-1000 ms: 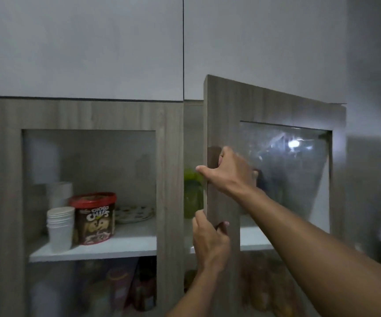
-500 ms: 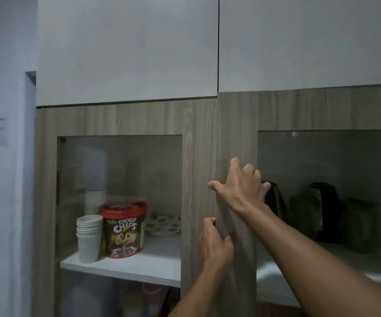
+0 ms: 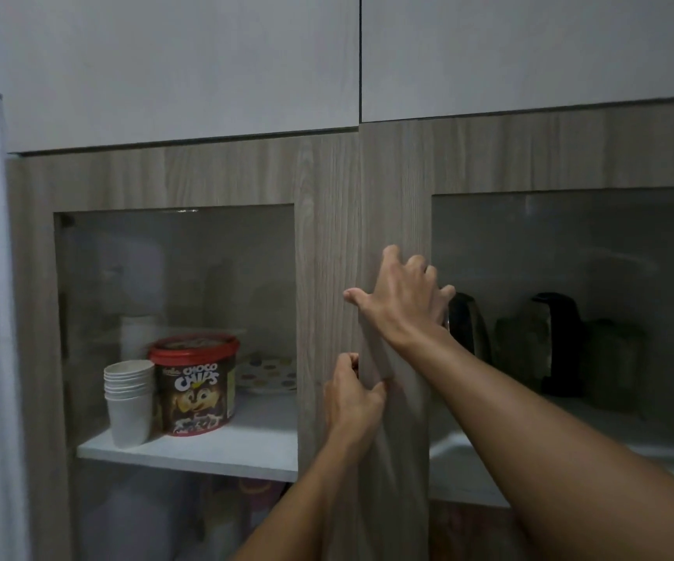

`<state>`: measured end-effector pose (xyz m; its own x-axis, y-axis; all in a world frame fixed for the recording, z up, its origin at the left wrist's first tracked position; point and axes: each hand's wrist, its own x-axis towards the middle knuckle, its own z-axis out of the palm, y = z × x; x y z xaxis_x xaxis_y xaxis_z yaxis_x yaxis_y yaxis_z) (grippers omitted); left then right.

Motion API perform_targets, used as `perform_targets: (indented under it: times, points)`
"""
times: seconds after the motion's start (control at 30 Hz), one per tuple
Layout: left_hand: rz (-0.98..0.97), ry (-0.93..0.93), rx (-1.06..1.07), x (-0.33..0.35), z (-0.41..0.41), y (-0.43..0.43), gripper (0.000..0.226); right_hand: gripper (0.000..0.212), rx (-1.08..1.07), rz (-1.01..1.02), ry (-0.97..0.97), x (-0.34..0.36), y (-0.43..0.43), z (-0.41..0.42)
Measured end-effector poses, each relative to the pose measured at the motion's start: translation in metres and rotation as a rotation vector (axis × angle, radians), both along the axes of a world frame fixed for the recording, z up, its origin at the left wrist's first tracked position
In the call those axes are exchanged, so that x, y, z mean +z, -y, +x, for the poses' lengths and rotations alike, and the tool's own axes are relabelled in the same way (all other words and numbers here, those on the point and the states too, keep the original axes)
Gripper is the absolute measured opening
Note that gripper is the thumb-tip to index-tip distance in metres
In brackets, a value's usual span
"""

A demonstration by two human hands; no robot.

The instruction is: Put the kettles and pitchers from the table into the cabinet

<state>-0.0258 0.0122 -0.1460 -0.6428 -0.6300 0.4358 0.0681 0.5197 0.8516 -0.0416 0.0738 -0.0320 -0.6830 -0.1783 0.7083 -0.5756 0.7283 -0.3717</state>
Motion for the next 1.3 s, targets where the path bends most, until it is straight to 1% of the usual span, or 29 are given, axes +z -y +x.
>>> perform_targets:
  times: [0.1,0.2,0.27,0.33,0.4,0.5,0.63,0.8,1.03,1.2,1.3]
  points:
    - [-0.008,-0.023,0.011,-0.002,0.003,-0.002,0.037,0.064,0.017,-0.004,-0.011,-0.002,-0.003,0.002]
    - [-0.061,-0.043,0.070,-0.006,0.007,-0.003,0.046,0.063,0.034,-0.021,-0.041,-0.004,-0.008,0.004]
    - [-0.082,-0.077,0.095,-0.007,0.010,-0.003,0.050,0.059,0.055,-0.043,-0.046,-0.004,-0.010,0.004]
    - [-0.043,-0.110,0.104,-0.006,0.012,-0.002,0.054,0.052,0.068,-0.065,-0.045,-0.004,-0.010,0.004]
    - [-0.032,-0.105,0.110,-0.004,0.013,-0.001,0.050,0.044,0.072,-0.083,-0.043,-0.005,-0.009,0.002]
    - [-0.073,-0.065,0.146,0.000,0.008,0.002,0.039,0.034,0.086,-0.076,-0.032,-0.005,-0.006,-0.005]
    - [-0.091,-0.039,0.189,0.009,-0.006,0.005,0.038,0.025,0.122,-0.048,-0.012,-0.002,-0.006,-0.020]
    - [-0.087,-0.015,0.275,0.013,-0.019,0.004,0.043,0.026,0.126,-0.033,-0.025,-0.001,0.000,-0.032]
    - [-0.098,-0.009,0.255,0.014,-0.017,0.002,0.043,0.034,0.129,0.038,-0.028,-0.004,-0.002,-0.034]
    - [-0.103,0.053,0.236,0.019,-0.013,-0.002,0.042,0.034,0.245,0.098,0.028,0.001,-0.020,-0.032]
    - [-0.092,0.067,0.223,0.020,-0.010,-0.003,0.039,0.034,0.339,0.090,0.069,0.004,-0.028,-0.030]
